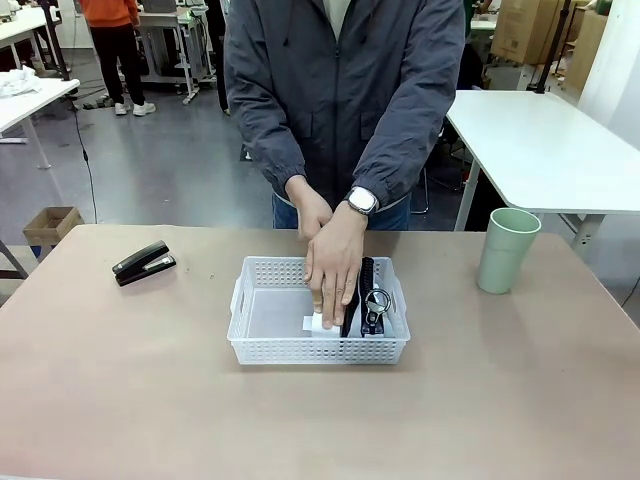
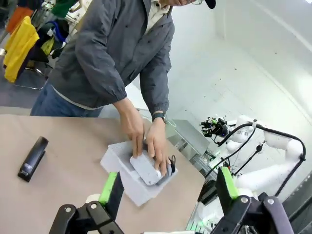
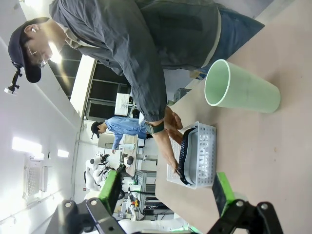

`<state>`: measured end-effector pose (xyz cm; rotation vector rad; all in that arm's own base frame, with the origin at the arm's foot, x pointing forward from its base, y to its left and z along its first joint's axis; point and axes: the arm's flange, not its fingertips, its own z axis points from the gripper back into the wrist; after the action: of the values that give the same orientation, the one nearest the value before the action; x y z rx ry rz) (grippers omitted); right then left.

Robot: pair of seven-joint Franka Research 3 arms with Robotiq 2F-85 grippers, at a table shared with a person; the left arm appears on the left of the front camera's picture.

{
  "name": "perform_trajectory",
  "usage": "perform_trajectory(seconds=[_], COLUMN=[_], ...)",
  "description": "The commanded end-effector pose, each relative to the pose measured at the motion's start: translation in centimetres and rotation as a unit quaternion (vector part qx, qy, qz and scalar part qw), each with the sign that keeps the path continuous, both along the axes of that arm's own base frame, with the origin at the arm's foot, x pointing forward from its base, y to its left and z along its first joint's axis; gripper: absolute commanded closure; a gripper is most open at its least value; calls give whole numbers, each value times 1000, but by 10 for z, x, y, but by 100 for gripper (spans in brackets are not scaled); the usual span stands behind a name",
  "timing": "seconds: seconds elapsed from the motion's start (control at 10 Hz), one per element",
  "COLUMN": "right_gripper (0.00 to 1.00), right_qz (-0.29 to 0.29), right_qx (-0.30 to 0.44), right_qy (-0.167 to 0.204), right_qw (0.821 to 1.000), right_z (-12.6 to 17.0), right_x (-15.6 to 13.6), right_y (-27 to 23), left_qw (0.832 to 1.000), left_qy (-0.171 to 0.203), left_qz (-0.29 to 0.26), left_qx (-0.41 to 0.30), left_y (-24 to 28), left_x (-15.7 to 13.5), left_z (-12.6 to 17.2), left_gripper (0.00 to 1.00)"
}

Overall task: Efficiently arrange items inside the basket to fit them all.
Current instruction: Pick up the Digital clock and place it inside the Organizing basket, then pick up the Stapler and place it inside the Organizing basket.

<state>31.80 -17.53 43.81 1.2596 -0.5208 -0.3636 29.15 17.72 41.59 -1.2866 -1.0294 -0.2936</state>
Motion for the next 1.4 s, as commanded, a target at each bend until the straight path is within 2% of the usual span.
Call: perform_trajectory(seconds=[0.0, 1.3], right_gripper=[0, 0], right_qz=[1, 1], right_qx=[1, 1], right_qy=[-5, -5], right_qw=[1000, 1000], right_z=[1, 1], right_x=[-1, -1], right_y=[-1, -1], left_qw=[1000, 1000], left_qy=[2, 2], left_qz=[4, 4], left_qx=[12, 12], left_y=[13, 13], left_x=[-21, -21], left_z=[12, 12], left_gripper=[0, 0])
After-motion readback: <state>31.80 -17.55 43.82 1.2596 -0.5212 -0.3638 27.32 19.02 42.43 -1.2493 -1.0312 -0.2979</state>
